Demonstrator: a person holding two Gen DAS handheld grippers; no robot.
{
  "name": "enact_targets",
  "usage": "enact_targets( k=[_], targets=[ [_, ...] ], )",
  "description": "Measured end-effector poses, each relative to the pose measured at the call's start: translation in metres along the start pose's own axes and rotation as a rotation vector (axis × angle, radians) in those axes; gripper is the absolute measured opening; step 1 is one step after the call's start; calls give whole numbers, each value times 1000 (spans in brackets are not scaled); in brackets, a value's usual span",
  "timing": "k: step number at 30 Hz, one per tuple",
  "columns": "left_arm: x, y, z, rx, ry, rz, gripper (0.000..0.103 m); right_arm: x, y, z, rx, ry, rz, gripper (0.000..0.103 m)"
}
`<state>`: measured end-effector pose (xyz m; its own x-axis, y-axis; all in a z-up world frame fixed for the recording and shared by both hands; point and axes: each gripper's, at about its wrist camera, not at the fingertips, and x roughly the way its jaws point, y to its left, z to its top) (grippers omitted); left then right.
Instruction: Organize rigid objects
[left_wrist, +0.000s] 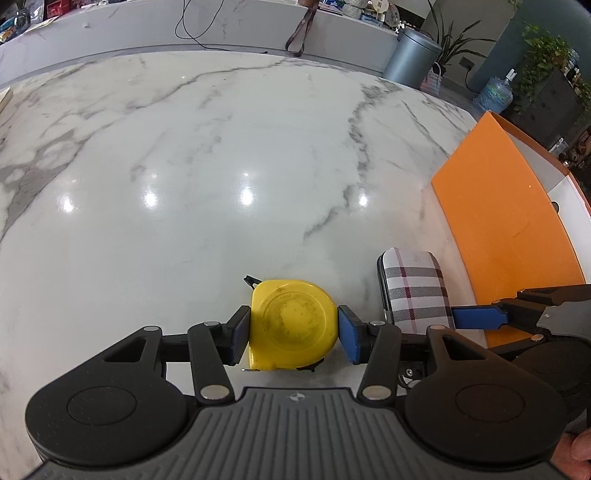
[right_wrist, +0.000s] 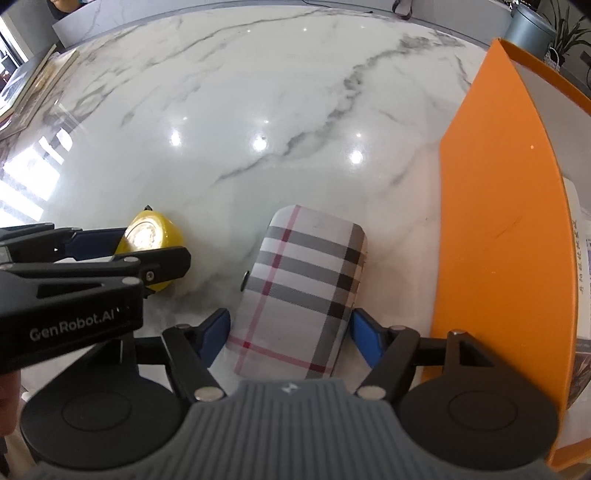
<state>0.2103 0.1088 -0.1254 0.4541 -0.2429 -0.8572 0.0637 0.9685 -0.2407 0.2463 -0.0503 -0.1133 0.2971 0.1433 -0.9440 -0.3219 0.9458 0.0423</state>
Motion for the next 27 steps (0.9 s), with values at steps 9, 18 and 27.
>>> enact_targets(
  k=[9, 18, 27],
  targets=[
    [-1, -9, 1, 21, 64, -30, 56, -20, -9, -14, 11, -69, 48, 66],
    [-29, -15, 0, -10, 73, -26, 57, -49, -12, -24, 47, -130, 108, 63],
    [-55, -21, -11, -44, 46, -1, 57, -74, -14, -32, 44, -167, 148, 0]
  ],
)
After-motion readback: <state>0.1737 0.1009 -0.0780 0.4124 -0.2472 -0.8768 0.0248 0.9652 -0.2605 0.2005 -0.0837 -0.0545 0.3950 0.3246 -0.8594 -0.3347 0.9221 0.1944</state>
